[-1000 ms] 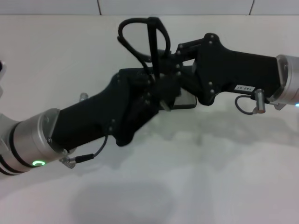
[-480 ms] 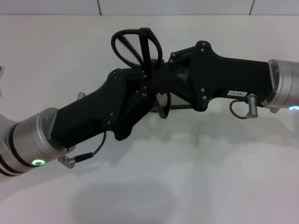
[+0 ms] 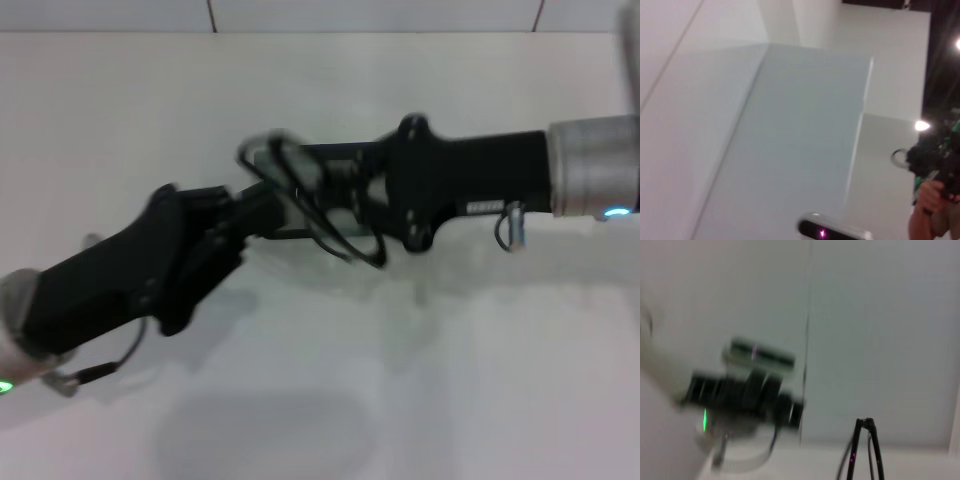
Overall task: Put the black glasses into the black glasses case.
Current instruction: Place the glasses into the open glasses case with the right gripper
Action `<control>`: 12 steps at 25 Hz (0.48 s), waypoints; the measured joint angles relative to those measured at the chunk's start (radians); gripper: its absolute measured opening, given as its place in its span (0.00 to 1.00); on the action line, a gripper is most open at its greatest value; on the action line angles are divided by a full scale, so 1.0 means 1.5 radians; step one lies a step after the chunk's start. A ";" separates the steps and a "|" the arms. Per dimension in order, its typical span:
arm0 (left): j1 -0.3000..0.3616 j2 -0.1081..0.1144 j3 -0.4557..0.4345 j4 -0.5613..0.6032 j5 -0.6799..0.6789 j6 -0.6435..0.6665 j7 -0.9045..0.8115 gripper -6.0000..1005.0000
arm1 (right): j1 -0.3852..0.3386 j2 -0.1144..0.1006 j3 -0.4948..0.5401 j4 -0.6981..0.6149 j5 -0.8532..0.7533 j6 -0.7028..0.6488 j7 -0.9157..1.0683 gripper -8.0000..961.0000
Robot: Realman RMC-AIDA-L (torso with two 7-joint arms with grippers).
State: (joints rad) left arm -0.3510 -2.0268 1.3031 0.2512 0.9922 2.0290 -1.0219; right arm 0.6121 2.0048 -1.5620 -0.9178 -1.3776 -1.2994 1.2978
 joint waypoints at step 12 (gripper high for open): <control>0.076 0.048 -0.024 0.050 -0.007 0.001 -0.009 0.06 | 0.023 0.015 -0.136 -0.375 -0.614 0.076 0.448 0.07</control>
State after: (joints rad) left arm -0.2363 -1.9552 1.2675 0.3262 0.9815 2.0309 -1.0353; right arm 0.6471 2.0268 -1.7655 -1.4809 -2.2987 -1.1858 1.9697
